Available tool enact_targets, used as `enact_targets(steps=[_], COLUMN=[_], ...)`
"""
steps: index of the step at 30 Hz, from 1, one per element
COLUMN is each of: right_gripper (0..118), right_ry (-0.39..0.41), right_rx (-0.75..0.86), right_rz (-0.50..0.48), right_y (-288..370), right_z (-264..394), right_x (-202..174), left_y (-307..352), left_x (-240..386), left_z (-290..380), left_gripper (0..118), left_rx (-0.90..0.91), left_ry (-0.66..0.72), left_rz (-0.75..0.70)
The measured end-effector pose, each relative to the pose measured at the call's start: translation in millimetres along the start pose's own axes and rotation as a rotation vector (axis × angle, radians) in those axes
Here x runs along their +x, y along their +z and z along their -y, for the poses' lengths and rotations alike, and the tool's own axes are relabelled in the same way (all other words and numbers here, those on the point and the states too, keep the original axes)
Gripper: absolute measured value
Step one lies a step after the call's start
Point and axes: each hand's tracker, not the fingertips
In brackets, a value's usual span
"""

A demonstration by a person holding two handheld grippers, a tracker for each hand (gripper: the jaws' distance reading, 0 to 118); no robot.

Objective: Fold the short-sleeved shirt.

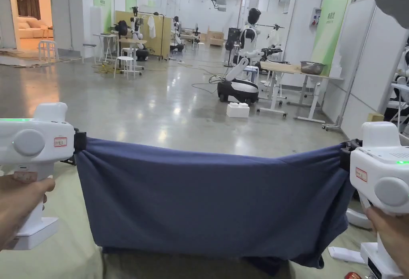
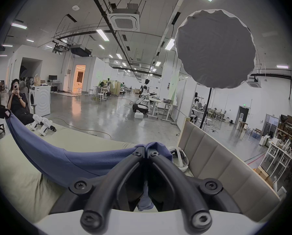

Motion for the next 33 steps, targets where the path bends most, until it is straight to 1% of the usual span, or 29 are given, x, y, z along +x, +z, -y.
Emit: enact_targets(steps=[5,8,10,12,15,17,18,21,22,24,26,28,30,33], right_gripper=[4,4,4,4,4,4,4,4,4,4,4,4,4,4], right_ry=[-0.001,0.001,0.009,-0.003,0.000,-0.016,-0.009,-0.002,0.012,0.015,0.065,0.047,0.054,0.057], right_rx=[0.003,-0.031,-0.061,-0.105,-0.152,-0.163,-0.196,-0.230,-0.260,-0.279,-0.349,-0.405,-0.463,-0.546], right_rz=[-0.005,-0.019,-0.010,-0.017,-0.020,-0.019,-0.021,-0.032,-0.039,-0.048,-0.073,-0.089,-0.114,-0.126], right_y=[53.0,83.4,102.2,118.1,140.1,155.9,162.1,183.8,188.9,200.5,205.4,211.0,212.1,209.5], right_z=[21.4,47.5,70.6,94.8,124.4,143.4,151.7,175.6,182.6,196.3,210.5,226.7,243.3,271.7], right_x=[8.5,10.3,10.9,11.6,9.9,9.9,9.0,5.7,4.3,2.2,-0.4,-0.5,-1.0,-1.5], left_y=[38.7,58.2,71.7,85.6,103.5,116.6,126.7,147.1,153.6,163.2,166.4,170.1,175.4,175.0], left_x=[-3.4,-7.1,-9.5,-12.0,-15.1,-17.8,-17.0,-20.7,-20.3,-21.0,-28.9,-33.4,-28.8,-27.9], left_z=[27.1,56.1,80.1,103.3,135.0,155.4,165.4,191.8,200.3,217.7,236.4,256.0,274.0,303.3], left_gripper=[6,6,6,6,6,6,6,6,6,6,6,6,6,6], left_rx=[0.011,0.001,-0.017,-0.039,-0.060,-0.077,-0.081,-0.112,-0.128,-0.168,-0.211,-0.260,-0.310,-0.400], left_ry=[-0.028,-0.031,-0.036,-0.025,-0.009,-0.005,0.007,0.030,0.023,0.009,0.019,0.024,0.016,-0.003], left_rz=[0.014,0.022,0.032,0.042,0.053,0.052,0.051,0.054,0.048,0.036,0.030,0.029,0.011,0.009])
